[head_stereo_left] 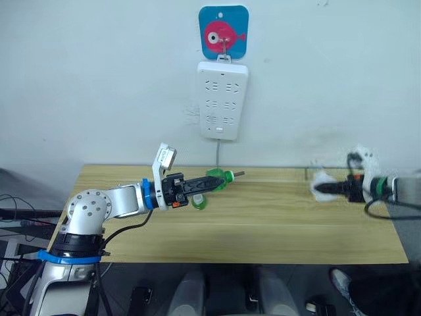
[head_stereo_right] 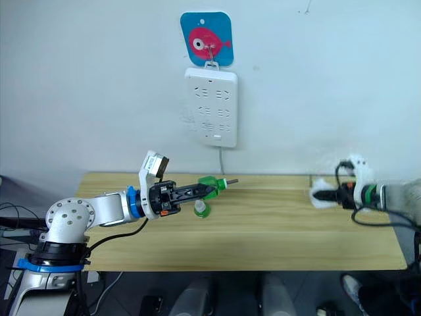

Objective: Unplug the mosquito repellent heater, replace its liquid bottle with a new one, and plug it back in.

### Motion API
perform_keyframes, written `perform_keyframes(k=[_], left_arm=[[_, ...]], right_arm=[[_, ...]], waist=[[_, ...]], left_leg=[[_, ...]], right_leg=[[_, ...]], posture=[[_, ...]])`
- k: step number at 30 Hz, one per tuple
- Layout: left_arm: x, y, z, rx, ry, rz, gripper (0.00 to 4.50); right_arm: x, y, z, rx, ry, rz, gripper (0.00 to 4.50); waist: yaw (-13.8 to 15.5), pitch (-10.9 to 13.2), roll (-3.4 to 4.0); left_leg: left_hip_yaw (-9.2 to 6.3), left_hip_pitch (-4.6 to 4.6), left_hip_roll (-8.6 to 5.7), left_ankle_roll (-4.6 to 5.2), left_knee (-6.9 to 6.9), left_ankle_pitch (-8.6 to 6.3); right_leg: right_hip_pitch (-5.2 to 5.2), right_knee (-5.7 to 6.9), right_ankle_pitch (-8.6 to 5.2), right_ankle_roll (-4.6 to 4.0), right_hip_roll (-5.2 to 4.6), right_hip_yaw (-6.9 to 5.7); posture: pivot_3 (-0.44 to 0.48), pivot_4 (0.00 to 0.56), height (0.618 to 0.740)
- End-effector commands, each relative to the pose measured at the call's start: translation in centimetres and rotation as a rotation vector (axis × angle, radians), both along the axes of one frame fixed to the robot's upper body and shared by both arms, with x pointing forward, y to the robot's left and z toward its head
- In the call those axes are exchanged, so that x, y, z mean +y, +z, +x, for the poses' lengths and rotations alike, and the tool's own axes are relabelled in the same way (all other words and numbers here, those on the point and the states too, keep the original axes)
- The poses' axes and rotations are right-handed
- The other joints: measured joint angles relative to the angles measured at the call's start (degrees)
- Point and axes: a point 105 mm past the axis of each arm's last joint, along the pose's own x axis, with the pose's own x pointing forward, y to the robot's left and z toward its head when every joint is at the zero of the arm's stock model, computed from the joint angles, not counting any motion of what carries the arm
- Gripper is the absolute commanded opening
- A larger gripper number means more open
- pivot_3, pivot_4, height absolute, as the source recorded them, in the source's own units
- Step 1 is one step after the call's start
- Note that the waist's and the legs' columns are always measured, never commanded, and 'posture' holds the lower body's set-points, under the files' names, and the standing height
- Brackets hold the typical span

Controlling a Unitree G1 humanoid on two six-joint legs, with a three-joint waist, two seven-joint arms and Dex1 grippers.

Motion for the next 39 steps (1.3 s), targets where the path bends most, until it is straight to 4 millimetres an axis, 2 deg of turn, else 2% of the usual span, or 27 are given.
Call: perform_keyframes(k=[1, 4, 8, 12, 20, 21, 24, 30, 33, 36, 38, 39], left_arm=[[-1.1, 1.5, -0.8, -0.103, -0.047, -0.018, 2.23], [-1.4, 1.7, -0.8, -0.118, -0.055, -0.029, 2.23], [-1.4, 1.7, -0.7, -0.12, -0.053, -0.034, 2.23], [-1.1, 1.6, -0.8, -0.122, -0.054, -0.029, 2.23], [-1.0, 1.8, -1.2, -0.132, -0.08, -0.041, 2.23], [-1.0, 1.8, -1.1, -0.132, -0.081, -0.041, 2.23], [-1.1, 1.8, -1.0, -0.135, -0.082, -0.04, 2.23], [-1.1, 1.7, -0.6, -0.146, -0.075, -0.04, 2.23], [-1.5, 2.0, -0.2, -0.197, -0.053, -0.041, 2.23], [-2.4, 2.2, 0.4, -0.339, -0.019, 0.011, 2.23], [-3.2, 1.6, 1.1, -0.557, 0.019, 0.129, 2.23], [-3.6, 1.7, 1.9, -0.683, 0.062, 0.181, 2.23]], right_arm=[[-2.8, -1.0, 0.6, -0.051, -0.024, -0.223, 2.98], [-4.6, -2.5, 0.5, -0.028, -0.086, -0.295, 2.98], [-5.7, -3.8, 0.2, 0.021, -0.176, -0.287, 2.98], [-5.3, -4.8, -0.4, 0.061, -0.191, -0.239, 2.98], [-5.0, -5.0, -0.3, 0.067, -0.214, -0.205, 2.98], [-5.0, -5.0, -0.3, 0.065, -0.213, -0.202, 3.72], [-5.0, -4.3, -0.2, 0.045, -0.189, -0.203, 4.49], [-4.9, -1.2, 0.0, -0.029, -0.152, -0.216, 4.49], [-3.8, 1.3, 0.6, -0.124, -0.105, -0.216, 4.49], [-0.1, 3.9, 1.5, -0.227, -0.07, -0.036, 4.49], [4.3, 5.8, 1.2, -0.276, 0.002, 0.253, 4.49], [6.4, 6.9, 0.3, -0.269, 0.03, 0.466, 4.49]], waist=[[0.0, 0.0, 0.0], [0.0, 0.0, -0.01], [0.0, 0.0, -0.01], [0.1, 0.0, -0.01], [0.1, 0.0, -0.01], [0.1, 0.0, -0.01], [0.1, 0.0, -0.01], [0.0, 0.0, 0.0], [0.0, 0.0, -0.01], [-0.3, 0.0, -0.02], [-0.5, 0.0, -0.02], [-0.4, 0.0, -0.02]], left_leg=[[0.02, 0.0, 0.0, 0.0, 0.0, 0.0], [0.16, 0.05, 0.03, -0.01, 0.01, 0.01], [0.19, 0.11, 0.07, -0.02, 0.0, 0.01], [0.18, 0.1, 0.07, -0.01, 0.0, 0.01], [0.17, 0.1, 0.06, -0.01, -0.01, 0.0], [0.16, 0.1, 0.06, -0.01, -0.01, 0.0], [0.16, 0.09, 0.06, -0.01, -0.01, 0.0], [0.15, 0.09, 0.06, 0.0, -0.01, 0.0], [0.15, 0.09, 0.06, 0.0, -0.01, 0.0], [0.14, 0.11, 0.07, 0.0, -0.02, 0.0], [0.16, 0.13, 0.09, -0.01, -0.04, 0.0], [0.15, 0.14, 0.09, -0.01, -0.06, 0.01]], right_leg=[[0.0, 0.0, 0.0, 0.0, -0.02, -0.01], [0.01, -0.02, 0.0, 0.0, -0.07, -0.01], [0.01, 0.0, 0.0, -0.01, -0.07, -0.04], [0.01, 0.0, 0.01, -0.01, -0.07, -0.04], [0.02, -0.01, 0.01, -0.01, -0.07, -0.04], [0.02, -0.01, 0.01, -0.01, -0.07, -0.03], [0.02, -0.01, 0.01, -0.01, -0.07, -0.04], [0.02, -0.01, 0.01, -0.01, -0.07, -0.04], [0.03, -0.02, 0.01, -0.01, -0.07, -0.04], [0.04, -0.02, 0.01, -0.01, -0.06, -0.05], [0.05, -0.03, 0.01, -0.01, -0.06, -0.05], [0.05, -0.03, 0.01, -0.01, -0.06, -0.06]], posture=[[0.091, 0.229, 0.74], [0.097, 0.237, 0.74], [0.1, 0.243, 0.74], [0.101, 0.251, 0.74], [0.094, 0.254, 0.74], [0.094, 0.254, 0.74], [0.092, 0.255, 0.74], [0.068, 0.247, 0.74], [0.058, 0.244, 0.74], [0.056, 0.243, 0.74], [0.051, 0.242, 0.74], [0.051, 0.242, 0.74]])
